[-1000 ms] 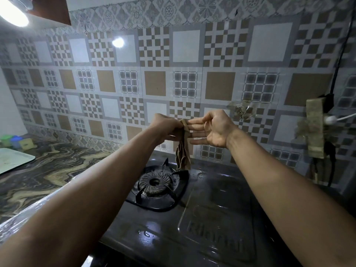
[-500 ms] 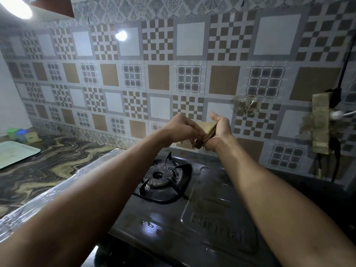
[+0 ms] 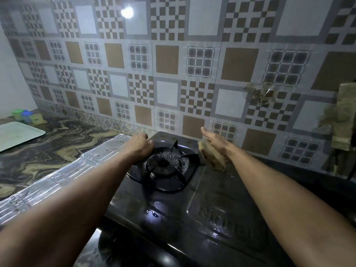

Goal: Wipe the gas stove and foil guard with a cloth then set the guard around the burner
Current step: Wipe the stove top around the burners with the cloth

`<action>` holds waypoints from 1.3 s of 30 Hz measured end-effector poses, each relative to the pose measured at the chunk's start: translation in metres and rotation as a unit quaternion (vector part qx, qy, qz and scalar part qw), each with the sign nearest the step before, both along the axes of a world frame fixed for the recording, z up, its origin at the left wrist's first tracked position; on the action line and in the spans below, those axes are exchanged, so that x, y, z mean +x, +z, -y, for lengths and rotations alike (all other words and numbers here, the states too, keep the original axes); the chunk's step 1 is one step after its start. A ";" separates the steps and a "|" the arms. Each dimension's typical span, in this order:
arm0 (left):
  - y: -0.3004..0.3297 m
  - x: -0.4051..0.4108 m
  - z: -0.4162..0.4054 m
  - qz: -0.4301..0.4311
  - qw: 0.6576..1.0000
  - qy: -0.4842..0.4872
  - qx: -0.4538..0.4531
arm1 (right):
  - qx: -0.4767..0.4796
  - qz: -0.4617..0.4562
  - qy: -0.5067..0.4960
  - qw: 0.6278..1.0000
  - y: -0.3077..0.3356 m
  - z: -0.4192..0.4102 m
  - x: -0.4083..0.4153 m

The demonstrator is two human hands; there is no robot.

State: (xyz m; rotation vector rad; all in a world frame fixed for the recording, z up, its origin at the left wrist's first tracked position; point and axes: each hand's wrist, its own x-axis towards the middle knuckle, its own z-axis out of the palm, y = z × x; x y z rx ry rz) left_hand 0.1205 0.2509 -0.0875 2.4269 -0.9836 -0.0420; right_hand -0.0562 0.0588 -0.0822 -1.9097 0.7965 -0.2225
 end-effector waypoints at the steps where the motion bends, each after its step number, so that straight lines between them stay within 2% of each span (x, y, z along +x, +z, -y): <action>1: -0.005 0.005 -0.001 0.010 1.000 0.004 0.014 | -0.007 0.016 0.005 1.000 -0.009 0.006 0.002; 3: -0.012 0.015 -0.001 0.016 0.999 0.009 0.031 | -0.114 -0.017 -0.009 0.993 -0.016 0.012 0.006; 5: -0.017 0.024 -0.001 0.016 0.999 0.011 0.049 | -0.235 -0.146 0.021 0.961 -0.026 0.027 0.010; 7: -0.021 0.033 0.001 0.029 0.997 0.006 0.072 | -0.283 -0.249 0.085 0.922 -0.036 0.033 0.011; 9: -0.026 0.042 0.004 0.043 0.995 0.000 0.095 | -0.316 -0.295 0.111 0.895 -0.049 0.040 0.011; 15: -0.037 0.064 0.020 0.055 0.984 0.009 0.171 | -0.377 -0.291 0.108 0.873 -0.061 0.056 0.027; 19: -0.048 0.069 0.025 0.042 0.981 0.020 0.186 | -0.372 -0.279 0.114 0.878 -0.064 0.070 0.056; 24: -0.054 0.071 0.027 0.045 0.983 0.017 0.178 | -0.338 -0.292 0.161 0.880 -0.056 0.077 0.101; 28: -0.057 0.070 0.028 0.031 0.984 0.019 0.177 | -0.338 -0.297 0.214 0.867 -0.054 0.076 0.139; 33: -0.058 0.071 0.027 0.024 0.986 0.021 0.164 | -0.312 -0.220 0.293 0.877 -0.044 0.066 0.183; 39: -0.059 0.069 0.029 0.016 0.990 0.041 0.133 | -0.376 -0.188 0.361 0.832 -0.049 0.057 0.226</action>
